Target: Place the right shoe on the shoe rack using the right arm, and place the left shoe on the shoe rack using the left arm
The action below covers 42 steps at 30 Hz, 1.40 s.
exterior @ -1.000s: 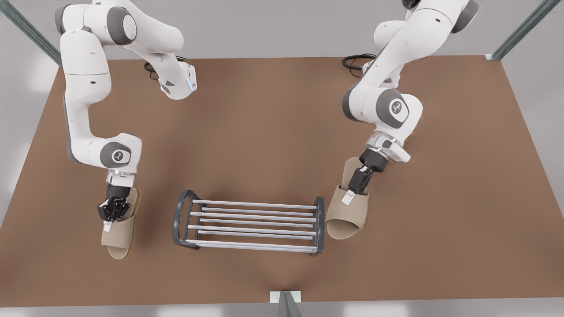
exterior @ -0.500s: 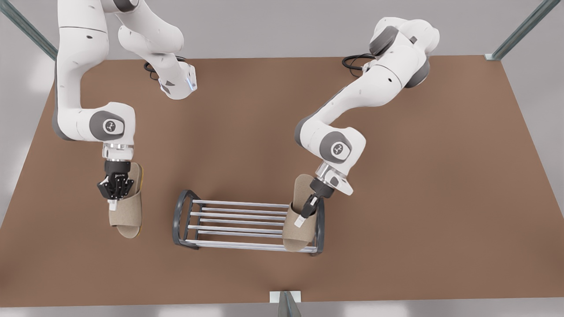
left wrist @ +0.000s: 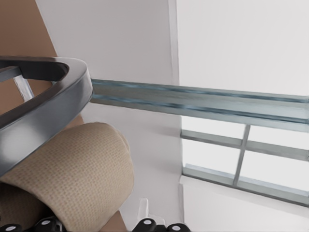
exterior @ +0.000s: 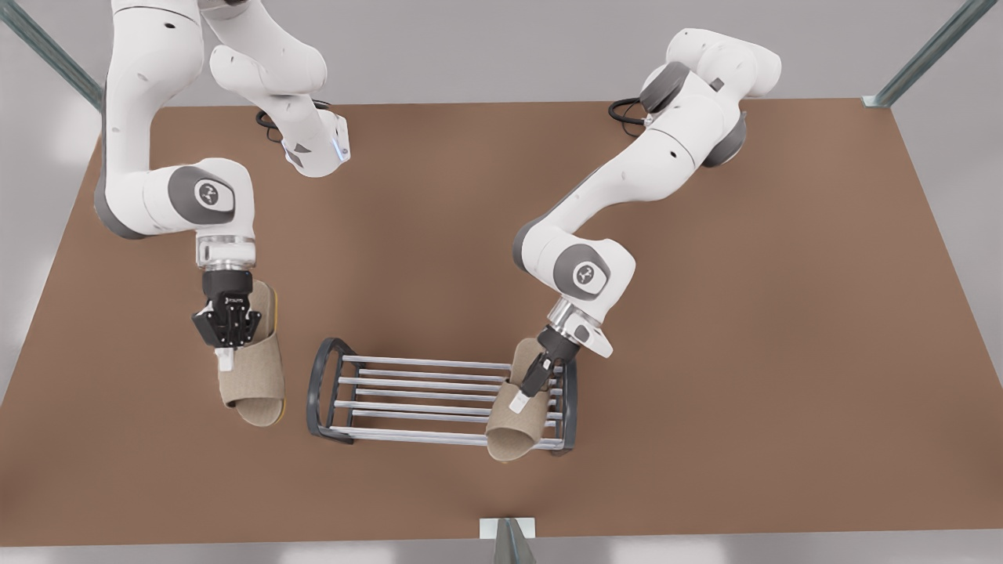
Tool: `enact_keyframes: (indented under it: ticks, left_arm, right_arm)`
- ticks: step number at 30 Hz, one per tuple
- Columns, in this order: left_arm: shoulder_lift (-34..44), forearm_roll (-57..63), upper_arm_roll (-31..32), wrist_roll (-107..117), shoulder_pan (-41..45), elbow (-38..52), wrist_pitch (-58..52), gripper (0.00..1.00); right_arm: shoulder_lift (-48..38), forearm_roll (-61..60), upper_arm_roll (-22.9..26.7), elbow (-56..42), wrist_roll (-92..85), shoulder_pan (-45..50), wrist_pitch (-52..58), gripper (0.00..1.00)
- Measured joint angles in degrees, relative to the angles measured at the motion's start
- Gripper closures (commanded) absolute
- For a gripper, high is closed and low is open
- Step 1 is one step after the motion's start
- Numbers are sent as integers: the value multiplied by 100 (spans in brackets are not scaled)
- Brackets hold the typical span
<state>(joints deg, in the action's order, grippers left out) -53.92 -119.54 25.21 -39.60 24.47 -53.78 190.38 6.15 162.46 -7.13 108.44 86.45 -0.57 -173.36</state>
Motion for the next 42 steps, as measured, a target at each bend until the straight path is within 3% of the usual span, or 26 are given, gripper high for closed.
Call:
enact_keyframes:
  ticks: [7,17,23,25,28,30,32,34,35,36,37,39,42]
  left_arm:
    - [205,-17,5,116,48,-353,36,0]
    - [459,-33,-30,196,41,-865,164,0]
    - [1066,-22,-94,212,19,-1864,254,0]
    - [1597,-37,-96,217,2,-2523,271,0]
    - [2996,-193,-136,231,-12,-3695,323,0]
    - [3838,-411,-566,242,6,-3927,417,0]
    - [4183,-539,-1352,251,9,-3982,404,0]
    - [4051,-542,-2306,258,-23,-4004,85,0]
    - [3814,-424,-2706,262,-193,-4086,-267,0]
    - [3665,-136,-2939,271,-617,-4325,-751,0]
    - [3548,623,-3289,341,-1024,-4505,-1398,0]
    - [3246,2959,-3920,652,-1488,-3927,-2895,0]
    - [3502,6674,-3715,1171,-1726,-3257,-5006,0]
  right_arm:
    - [908,-1268,276,-961,-16,1247,3,79]
    - [1536,-2046,599,-1167,-34,1705,67,79]
    - [1867,-2136,809,-1152,-34,1880,201,79]
    - [1953,-2145,857,-1179,-35,1972,240,79]
    - [2154,-2151,1042,-1336,-37,2189,276,79]
    - [2225,-2153,1136,-1393,-38,2289,291,79]
    - [2249,-2154,1168,-1417,-39,2323,301,79]
    - [2257,-2157,1176,-1425,-39,2332,328,42]
    - [2276,-2164,1180,-1426,-35,2334,348,17]
    - [2304,-2178,1184,-1428,-29,2338,374,4]
    - [2321,-2191,1185,-1440,-23,2340,403,0]
    - [2360,-2207,1186,-1479,-11,2342,445,0]
    - [2452,-2253,1254,-1559,3,2435,450,0]
